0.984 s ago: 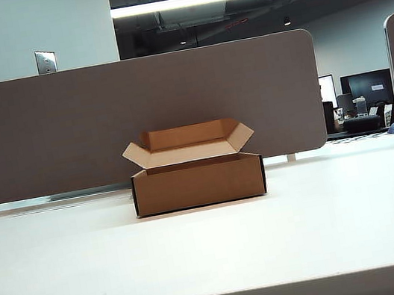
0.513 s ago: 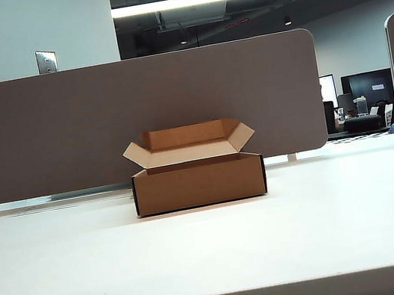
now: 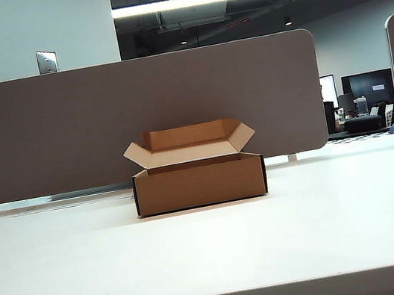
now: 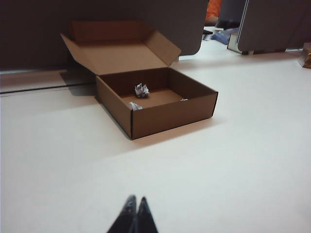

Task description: Pick up all the paper balls on the table and put them in the paper box.

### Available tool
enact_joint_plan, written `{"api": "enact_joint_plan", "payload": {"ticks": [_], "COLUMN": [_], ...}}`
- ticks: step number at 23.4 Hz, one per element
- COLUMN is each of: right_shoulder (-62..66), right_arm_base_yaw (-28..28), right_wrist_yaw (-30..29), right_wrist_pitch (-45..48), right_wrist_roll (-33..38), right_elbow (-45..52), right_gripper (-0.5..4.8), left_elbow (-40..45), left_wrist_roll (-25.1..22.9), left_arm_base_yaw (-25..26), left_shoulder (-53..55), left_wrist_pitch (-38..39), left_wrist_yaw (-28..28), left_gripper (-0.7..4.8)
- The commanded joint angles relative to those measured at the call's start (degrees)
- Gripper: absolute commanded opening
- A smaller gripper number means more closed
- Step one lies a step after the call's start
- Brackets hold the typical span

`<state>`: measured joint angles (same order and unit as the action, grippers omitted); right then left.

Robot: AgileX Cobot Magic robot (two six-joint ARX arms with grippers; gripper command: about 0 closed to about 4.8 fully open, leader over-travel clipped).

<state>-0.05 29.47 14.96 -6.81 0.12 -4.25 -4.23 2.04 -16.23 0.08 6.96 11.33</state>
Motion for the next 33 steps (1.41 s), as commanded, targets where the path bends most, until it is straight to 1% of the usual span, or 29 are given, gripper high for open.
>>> {"api": "enact_joint_plan", "payload": {"ticks": [1, 3, 5, 7, 11, 15, 26, 28, 30, 33], "right_shoulder": [0.2, -0.02, -0.02, -0.02, -0.02, -0.02, -0.02, -0.02, -0.02, -0.02], "right_arm_base_yaw": [-0.28, -0.7, -0.68, -0.68, -0.63, -0.63, -0.83, -1.95, -4.46, -11.72], "right_wrist_yaw": [0.42, 0.46, 0.17, -1.2, -1.16, -1.14, -1.14, -1.16, -1.16, -1.14], "right_wrist_pitch": [1.73, 3.26, 2.12, 2.34, 1.64, 1.01, 1.01, 1.01, 1.01, 1.01], "right_wrist_roll": [-0.37, -0.37, -1.79, -4.09, -4.17, -4.22, -4.22, -4.22, -4.22, -4.22], "right_elbow": [2.03, 4.11, 4.15, 4.15, 4.15, 4.15, 4.15, 4.17, 4.17, 4.17], "right_gripper": [0.18, 0.19, 0.19, 0.19, 0.21, 0.21, 0.21, 0.21, 0.21, 0.21], "left_elbow": [1.03, 2.38, 3.69, 3.89, 3.87, 3.87, 3.87, 3.87, 3.87, 3.87], "left_wrist_roll": [-0.07, -0.09, 0.15, -0.33, -0.7, -0.7, -0.7, -0.7, -0.7, -0.7], "left_arm_base_yaw": [0.63, 0.9, 0.87, 0.87, 0.85, 0.83, 0.83, 0.83, 0.83, 0.83], "left_shoulder": [0.09, 0.09, 0.09, 0.09, 0.09, 0.09, 0.07, 0.07, 0.07, 0.07], "left_wrist_pitch": [-1.16, -3.02, -4.68, -4.31, -2.78, 1.16, 1.31, 1.33, 1.29, 1.31], "left_wrist_yaw": [-0.17, -0.35, -1.07, -1.14, -2.75, -2.14, -2.14, -2.19, -2.21, -2.19], "left_gripper": [-0.05, -0.05, -0.05, -0.05, -0.05, -0.05, -0.05, -0.05, -0.05, -0.05]}}
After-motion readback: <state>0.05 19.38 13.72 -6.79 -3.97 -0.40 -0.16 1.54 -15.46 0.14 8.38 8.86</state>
